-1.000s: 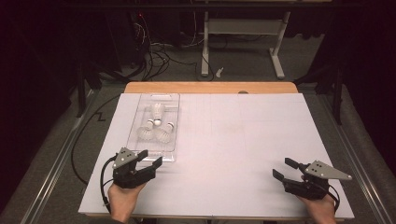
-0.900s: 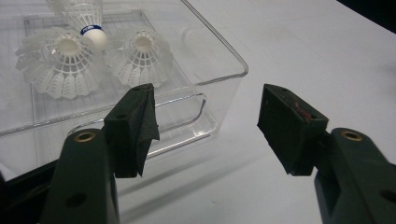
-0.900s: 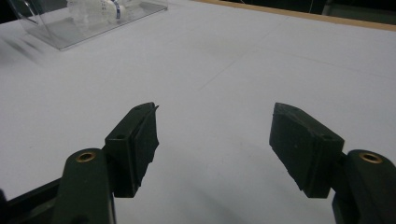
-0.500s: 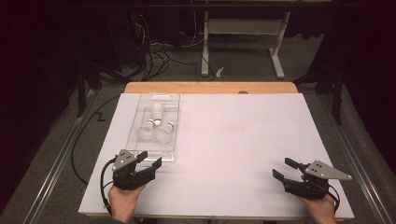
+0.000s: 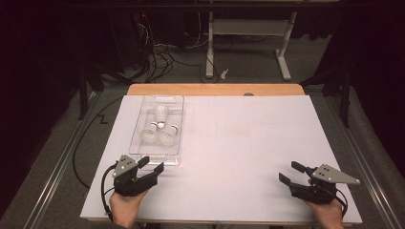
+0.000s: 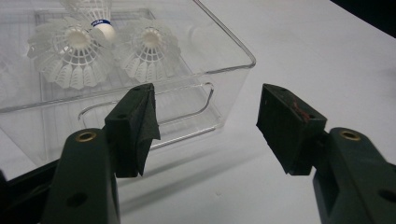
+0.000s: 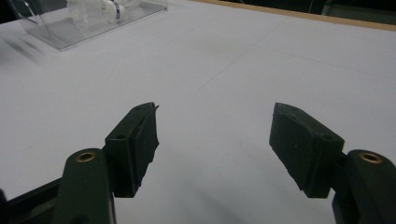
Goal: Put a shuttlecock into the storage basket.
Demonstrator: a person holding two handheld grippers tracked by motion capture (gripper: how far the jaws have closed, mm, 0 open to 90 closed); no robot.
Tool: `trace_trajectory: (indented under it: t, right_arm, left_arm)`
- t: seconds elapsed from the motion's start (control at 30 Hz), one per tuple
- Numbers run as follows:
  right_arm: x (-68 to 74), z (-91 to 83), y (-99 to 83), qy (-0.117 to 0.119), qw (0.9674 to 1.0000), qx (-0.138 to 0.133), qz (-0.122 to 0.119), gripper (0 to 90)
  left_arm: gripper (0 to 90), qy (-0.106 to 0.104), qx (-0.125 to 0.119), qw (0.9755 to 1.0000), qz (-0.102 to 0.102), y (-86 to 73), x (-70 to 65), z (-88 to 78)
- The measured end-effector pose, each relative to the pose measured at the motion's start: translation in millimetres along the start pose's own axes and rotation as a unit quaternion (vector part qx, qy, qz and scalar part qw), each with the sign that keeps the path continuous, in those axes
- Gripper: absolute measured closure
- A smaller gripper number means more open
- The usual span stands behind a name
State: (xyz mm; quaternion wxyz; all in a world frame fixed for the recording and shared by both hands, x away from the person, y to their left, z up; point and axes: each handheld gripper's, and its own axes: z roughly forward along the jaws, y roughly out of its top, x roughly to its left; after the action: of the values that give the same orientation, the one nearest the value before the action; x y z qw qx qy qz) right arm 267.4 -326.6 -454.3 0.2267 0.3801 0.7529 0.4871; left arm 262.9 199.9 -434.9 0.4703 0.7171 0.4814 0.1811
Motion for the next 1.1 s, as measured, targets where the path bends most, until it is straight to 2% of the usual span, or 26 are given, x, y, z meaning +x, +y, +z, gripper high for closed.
trace_trajectory:
  t: [0.73,1.1]
  right_arm:
    - [-2.0,-3.4,-1.0,-0.003,1.0,-0.004,0.004,32.6]
    - [-2.5,-4.7,-1.4,-0.004,1.0,-0.005,0.005,32.6]
  left_arm:
    - [38.4,0.008,-0.005,0.9999,-0.013,-11.2,8.3,0.6]
    - [38.3,0.014,-0.002,0.9998,-0.013,-15.0,8.2,1.1]
